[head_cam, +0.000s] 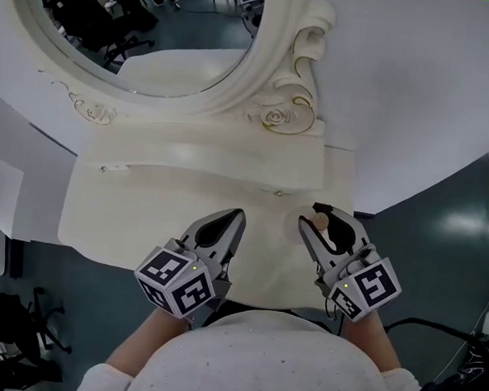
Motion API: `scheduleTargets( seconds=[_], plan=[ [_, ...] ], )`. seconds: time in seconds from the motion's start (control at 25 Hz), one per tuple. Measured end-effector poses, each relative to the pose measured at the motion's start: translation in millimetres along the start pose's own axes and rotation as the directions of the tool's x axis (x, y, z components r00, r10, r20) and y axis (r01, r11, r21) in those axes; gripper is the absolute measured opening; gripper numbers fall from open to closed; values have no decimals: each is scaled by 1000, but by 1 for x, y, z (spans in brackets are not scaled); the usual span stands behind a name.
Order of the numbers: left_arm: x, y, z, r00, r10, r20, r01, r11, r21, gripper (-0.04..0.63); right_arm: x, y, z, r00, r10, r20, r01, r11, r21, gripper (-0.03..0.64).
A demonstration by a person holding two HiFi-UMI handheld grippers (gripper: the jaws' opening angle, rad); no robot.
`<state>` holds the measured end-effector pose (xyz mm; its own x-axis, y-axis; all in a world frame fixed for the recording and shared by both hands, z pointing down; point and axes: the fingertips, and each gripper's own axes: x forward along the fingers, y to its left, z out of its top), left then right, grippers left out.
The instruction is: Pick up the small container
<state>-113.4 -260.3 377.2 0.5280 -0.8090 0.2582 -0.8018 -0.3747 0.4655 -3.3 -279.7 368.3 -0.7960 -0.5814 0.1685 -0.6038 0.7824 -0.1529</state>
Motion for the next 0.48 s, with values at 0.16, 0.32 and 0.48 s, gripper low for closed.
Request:
scheduleTargets(
  seconds=[0.16, 0.32, 0.48],
  plan=[
    [0, -8, 29, 999, -36, 42, 33, 997, 64, 2, -4, 6, 43, 998, -19, 55, 21, 999, -40, 143],
    [-3, -27, 52, 993, -96, 64, 90, 991, 103, 2, -12, 14, 77, 996, -31, 89, 32, 999, -11, 143],
    [-10, -46, 81, 981, -170, 98, 157, 979, 127, 2, -21, 26, 106, 993, -2, 121, 0, 1000, 16, 143]
  ],
)
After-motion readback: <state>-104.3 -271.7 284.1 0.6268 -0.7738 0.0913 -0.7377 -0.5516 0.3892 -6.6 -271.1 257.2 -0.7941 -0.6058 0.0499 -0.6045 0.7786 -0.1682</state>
